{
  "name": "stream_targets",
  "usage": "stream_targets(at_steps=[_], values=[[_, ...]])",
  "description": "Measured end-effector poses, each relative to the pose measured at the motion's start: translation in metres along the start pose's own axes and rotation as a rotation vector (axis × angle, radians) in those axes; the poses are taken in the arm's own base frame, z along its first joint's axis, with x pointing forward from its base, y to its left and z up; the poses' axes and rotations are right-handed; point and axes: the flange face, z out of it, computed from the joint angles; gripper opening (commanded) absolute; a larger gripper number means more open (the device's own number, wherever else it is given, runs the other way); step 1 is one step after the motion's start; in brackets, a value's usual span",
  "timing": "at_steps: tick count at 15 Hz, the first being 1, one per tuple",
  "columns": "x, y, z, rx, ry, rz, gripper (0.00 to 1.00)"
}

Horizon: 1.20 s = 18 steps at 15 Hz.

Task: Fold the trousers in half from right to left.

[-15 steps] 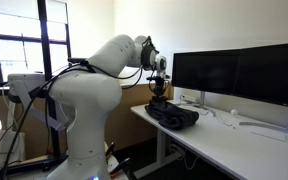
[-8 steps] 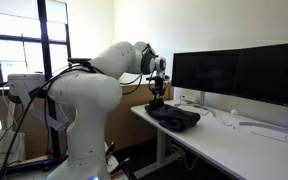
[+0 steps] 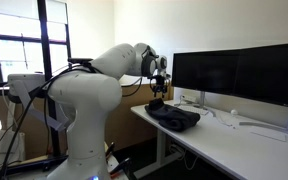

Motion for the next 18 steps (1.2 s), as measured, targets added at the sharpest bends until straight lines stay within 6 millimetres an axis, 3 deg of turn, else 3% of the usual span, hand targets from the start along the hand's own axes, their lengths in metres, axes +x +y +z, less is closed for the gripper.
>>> stream_targets(at_steps=[9, 13, 18], values=[[-0.012, 0.037, -0.032, -0.033, -0.103, -0.032, 1.00], [-0.009, 0.073, -0.053, -0.025, -0.114, -0.015, 1.00], [0.004, 0.132, -0.074, 0.006, -0.102, -0.029, 1.00]])
